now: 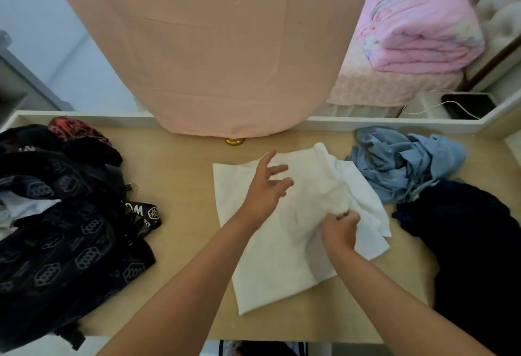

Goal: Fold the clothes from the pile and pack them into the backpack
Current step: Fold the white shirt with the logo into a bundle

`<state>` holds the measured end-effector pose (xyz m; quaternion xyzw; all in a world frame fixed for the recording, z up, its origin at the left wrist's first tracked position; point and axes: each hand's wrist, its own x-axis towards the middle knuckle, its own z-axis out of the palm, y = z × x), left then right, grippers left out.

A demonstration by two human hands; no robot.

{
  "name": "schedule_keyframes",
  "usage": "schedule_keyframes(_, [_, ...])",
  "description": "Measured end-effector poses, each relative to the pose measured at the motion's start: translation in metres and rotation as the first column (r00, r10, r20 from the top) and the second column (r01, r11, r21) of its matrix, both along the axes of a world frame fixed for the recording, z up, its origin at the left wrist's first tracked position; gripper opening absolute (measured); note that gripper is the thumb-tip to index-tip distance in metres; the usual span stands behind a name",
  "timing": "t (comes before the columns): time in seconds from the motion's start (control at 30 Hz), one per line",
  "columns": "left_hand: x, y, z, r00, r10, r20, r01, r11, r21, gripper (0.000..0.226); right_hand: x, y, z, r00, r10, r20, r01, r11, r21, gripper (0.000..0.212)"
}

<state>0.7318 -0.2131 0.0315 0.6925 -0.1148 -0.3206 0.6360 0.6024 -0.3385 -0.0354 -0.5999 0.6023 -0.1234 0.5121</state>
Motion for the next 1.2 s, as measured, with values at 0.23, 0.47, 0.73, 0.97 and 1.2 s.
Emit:
schedule_keyframes(0.23, [-0.008, 0.016, -0.068, 0.736, -0.421, 0.53, 0.069, 0.825, 0.56, 0.046, -0.02, -0.013, -0.008, 0.905, 0.377, -0.198, -0.422, 0.727, -0.541, 0.03])
schedule_keyframes(0.47, [-0.041, 0.037, -0.106, 0.598, -0.702, 0.386, 0.148, 0.57, 0.808, 0.086, -0.007, -0.041, -0.003, 0.738, 0.517, -0.434, -0.662, 0.681, -0.312, 0.041])
schedule_keyframes(0.73, [-0.057, 0.047, -0.103, 0.558, -0.785, 0.271, 0.15, 0.416, 0.897, 0.09, -0.043, -0.06, 0.006, 0.572, 0.686, -0.45, -0.82, 0.484, -0.305, 0.026])
schedule_keyframes(0.97, [-0.065, 0.018, -0.093, 0.527, -0.733, 0.43, 0.098, 0.555, 0.826, 0.061, -0.072, -0.08, 0.004, 0.634, 0.537, -0.557, -0.768, 0.518, -0.376, 0.026])
schedule_keyframes(1.2, [-0.067, -0.013, -0.096, 0.386, -0.869, 0.311, 0.139, 0.388, 0.911, 0.066, -0.031, -0.057, 0.008, 0.634, 0.537, -0.556, -0.751, 0.599, -0.279, 0.025])
